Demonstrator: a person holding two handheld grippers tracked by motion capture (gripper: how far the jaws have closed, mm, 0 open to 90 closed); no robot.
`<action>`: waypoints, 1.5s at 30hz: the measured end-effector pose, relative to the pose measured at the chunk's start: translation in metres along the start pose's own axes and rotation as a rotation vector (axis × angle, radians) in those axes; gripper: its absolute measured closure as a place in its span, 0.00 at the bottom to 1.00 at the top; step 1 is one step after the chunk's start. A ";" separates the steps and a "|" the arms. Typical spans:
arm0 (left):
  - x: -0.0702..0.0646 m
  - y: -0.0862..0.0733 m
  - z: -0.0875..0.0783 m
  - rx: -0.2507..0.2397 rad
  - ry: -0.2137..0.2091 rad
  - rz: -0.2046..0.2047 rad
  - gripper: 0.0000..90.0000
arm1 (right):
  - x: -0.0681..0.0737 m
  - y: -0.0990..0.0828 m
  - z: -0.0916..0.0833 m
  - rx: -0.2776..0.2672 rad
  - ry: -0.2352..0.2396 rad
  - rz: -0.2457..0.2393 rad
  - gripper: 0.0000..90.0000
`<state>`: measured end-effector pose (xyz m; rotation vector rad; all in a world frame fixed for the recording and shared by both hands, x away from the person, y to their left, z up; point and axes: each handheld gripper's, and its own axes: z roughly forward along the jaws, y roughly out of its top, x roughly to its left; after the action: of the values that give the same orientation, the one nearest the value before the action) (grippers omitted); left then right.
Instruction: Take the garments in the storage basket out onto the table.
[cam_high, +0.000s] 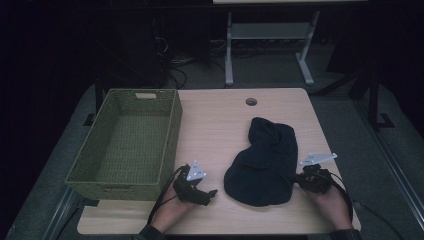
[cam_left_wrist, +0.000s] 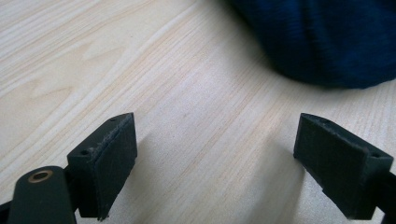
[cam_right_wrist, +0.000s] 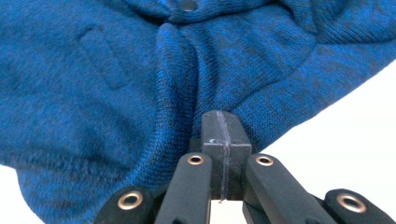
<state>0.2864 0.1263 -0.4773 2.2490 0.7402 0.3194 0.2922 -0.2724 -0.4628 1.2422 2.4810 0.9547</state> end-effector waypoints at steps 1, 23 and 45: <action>0.000 0.000 0.000 0.000 0.000 0.000 0.14 | -0.002 -0.001 0.000 -0.006 0.001 -0.002 1.00; 0.005 0.060 -0.005 0.023 -0.079 -0.004 0.76 | -0.003 0.015 -0.009 -0.124 -0.003 -0.007 1.00; 0.009 0.133 0.095 0.050 -0.187 0.024 1.00 | -0.013 0.018 0.006 -0.116 -0.041 0.010 1.00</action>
<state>0.3890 0.0022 -0.4487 2.2988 0.6299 0.1005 0.3150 -0.2722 -0.4573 1.2260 2.3542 1.0483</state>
